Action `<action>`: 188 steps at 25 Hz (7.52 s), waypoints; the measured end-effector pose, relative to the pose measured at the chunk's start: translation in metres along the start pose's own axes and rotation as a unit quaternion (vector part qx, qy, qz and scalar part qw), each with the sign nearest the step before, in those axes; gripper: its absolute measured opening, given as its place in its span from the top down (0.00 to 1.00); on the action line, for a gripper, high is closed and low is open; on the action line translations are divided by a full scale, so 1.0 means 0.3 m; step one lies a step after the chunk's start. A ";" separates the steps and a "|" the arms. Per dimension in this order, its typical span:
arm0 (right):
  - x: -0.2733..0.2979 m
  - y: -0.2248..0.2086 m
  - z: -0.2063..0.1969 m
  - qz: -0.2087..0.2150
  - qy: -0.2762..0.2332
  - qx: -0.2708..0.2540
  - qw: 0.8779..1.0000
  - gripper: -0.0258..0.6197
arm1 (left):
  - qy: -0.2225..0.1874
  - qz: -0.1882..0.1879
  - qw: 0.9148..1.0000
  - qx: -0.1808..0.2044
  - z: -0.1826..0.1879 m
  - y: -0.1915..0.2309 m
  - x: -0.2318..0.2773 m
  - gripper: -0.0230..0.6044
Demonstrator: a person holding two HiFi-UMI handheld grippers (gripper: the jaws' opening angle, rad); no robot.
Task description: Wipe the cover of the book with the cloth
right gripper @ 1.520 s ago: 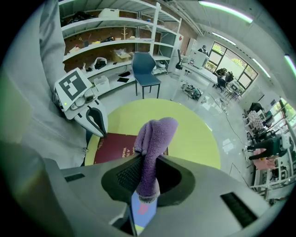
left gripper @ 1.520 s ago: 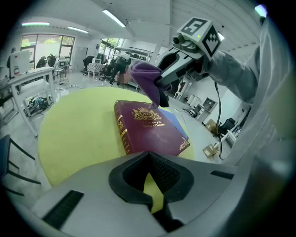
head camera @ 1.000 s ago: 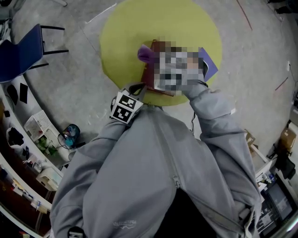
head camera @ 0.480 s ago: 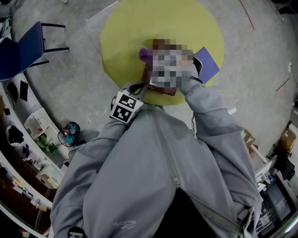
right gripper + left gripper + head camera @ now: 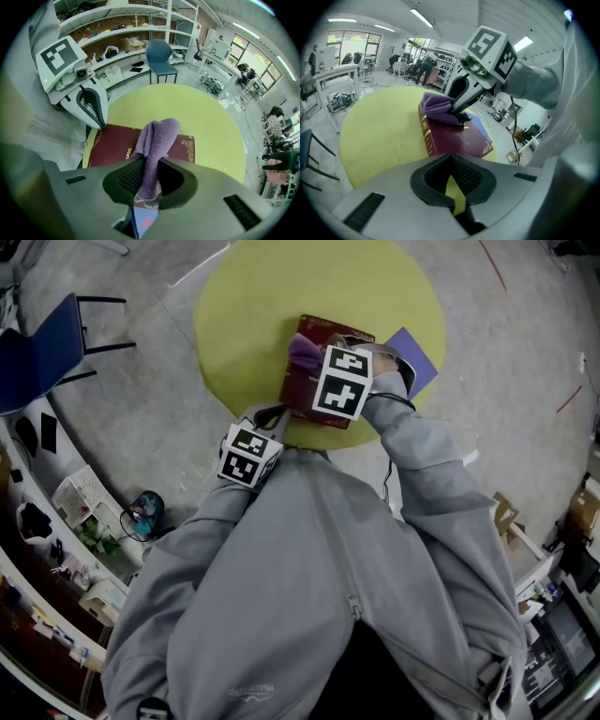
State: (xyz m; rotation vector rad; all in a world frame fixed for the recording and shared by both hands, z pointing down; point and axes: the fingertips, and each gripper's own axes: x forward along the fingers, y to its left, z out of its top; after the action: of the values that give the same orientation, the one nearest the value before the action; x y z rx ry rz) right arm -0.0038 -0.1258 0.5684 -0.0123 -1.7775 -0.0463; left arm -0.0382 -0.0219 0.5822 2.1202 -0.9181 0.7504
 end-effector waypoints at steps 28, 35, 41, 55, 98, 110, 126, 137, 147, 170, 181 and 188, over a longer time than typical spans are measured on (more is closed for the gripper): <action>-0.073 0.065 -0.374 -0.016 0.071 0.100 0.992 0.83 | 0.002 -0.009 1.000 0.016 0.003 -0.017 -0.005 0.93; -0.087 0.100 -0.486 -0.016 0.099 0.135 0.986 0.83 | 0.003 -0.011 1.000 0.021 0.003 -0.019 -0.008 0.93; -0.096 0.162 -0.597 -0.011 0.128 0.161 0.978 0.83 | 0.006 -0.012 1.000 0.024 0.001 -0.022 -0.009 0.94; -0.236 0.151 -0.363 -0.054 0.037 0.142 0.988 0.83 | 0.012 -0.012 1.000 0.026 -0.027 -0.019 -0.036 0.94; 0.027 0.238 0.157 0.035 -0.011 -0.017 0.999 0.83 | -0.004 0.000 1.000 -0.002 -0.030 0.004 -0.033 0.93; 0.026 0.241 0.140 0.033 -0.022 0.007 0.999 0.83 | -0.003 0.001 1.000 -0.001 -0.031 0.000 -0.030 0.93; -0.005 0.288 -0.016 0.031 -0.006 0.055 0.998 0.83 | -0.001 -0.004 1.000 0.013 -0.037 -0.010 -0.033 0.94; -0.030 0.326 -0.166 0.023 0.017 0.096 0.995 0.83 | 0.003 -0.006 1.000 0.022 -0.038 -0.019 -0.035 0.93; -0.053 0.358 -0.255 0.014 0.027 0.135 0.990 0.83 | 0.007 -0.006 0.999 0.031 -0.038 -0.028 -0.038 0.93; -0.129 0.485 -0.544 -0.010 0.050 0.289 0.956 0.83 | 0.023 -0.011 0.998 0.064 0.003 -0.048 -0.033 0.94; -0.436 0.298 -0.473 -0.161 -0.098 0.377 0.907 0.83 | -0.088 -0.007 0.992 0.095 0.328 -0.133 -0.165 0.93; -0.802 0.097 -0.352 -0.321 -0.234 0.376 0.837 0.83 | -0.221 0.019 0.964 0.150 0.667 -0.242 -0.356 0.93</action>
State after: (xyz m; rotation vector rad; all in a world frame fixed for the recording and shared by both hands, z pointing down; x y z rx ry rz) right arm 0.1500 -0.0965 0.3552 1.2403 -2.0989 0.1925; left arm 0.0017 -0.1002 0.3609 2.6094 -1.1344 0.4607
